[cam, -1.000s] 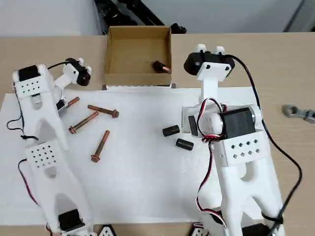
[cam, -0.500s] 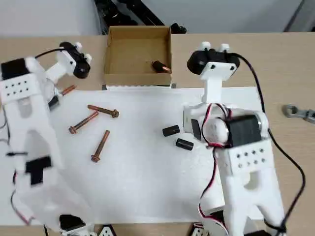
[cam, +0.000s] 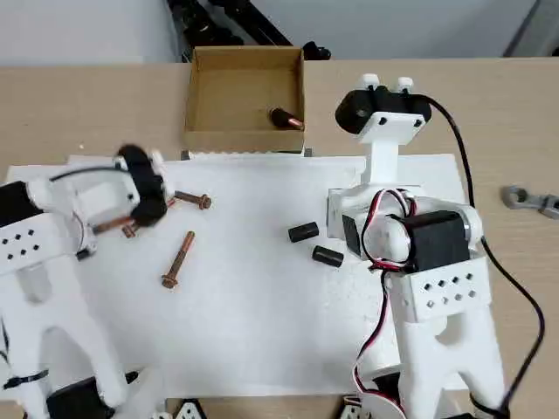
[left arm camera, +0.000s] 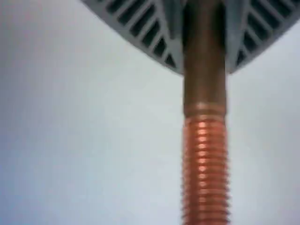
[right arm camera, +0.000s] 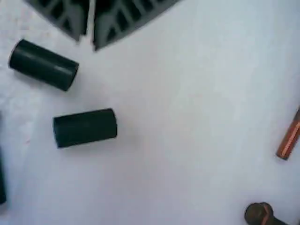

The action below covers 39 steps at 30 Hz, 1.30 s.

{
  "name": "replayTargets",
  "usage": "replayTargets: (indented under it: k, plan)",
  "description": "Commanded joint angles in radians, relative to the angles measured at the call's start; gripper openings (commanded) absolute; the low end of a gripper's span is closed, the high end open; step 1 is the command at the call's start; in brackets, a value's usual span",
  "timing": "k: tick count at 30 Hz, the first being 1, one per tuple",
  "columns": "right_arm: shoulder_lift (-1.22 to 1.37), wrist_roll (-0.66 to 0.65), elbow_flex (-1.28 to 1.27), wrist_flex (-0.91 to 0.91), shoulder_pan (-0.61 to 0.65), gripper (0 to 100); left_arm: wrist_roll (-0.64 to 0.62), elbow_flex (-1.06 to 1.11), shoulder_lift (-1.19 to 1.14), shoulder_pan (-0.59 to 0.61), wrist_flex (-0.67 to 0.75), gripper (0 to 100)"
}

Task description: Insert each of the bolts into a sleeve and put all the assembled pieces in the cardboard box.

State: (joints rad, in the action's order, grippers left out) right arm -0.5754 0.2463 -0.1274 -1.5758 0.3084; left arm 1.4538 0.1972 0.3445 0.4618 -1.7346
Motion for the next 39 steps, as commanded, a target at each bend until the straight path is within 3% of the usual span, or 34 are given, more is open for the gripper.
replayTargets:
  k: [1, 11, 17, 36, 39]
  plan:
    - [-0.025, 0.009, 0.003, 0.01, 0.005, 0.5, 0.133, 0.039, -0.012, 0.049, -0.011, 1]
    - [-0.019, 0.008, -0.031, 0.016, 0.004, 0.5, 0.172, 0.048, -0.367, 0.129, 0.17, 1]
    - [-0.03, 0.009, -0.123, 0.051, 0.004, 0.5, 0.166, -0.044, -0.448, 0.13, 0.265, 1]
    - [-0.03, 0.006, -0.126, 0.058, 0.002, 0.5, 0.155, -0.108, -0.697, 0.094, 0.338, 1]
    - [-0.03, 0.006, -0.126, 0.054, 0.002, 0.5, 0.117, -0.108, -0.694, 0.091, 0.338, 5]
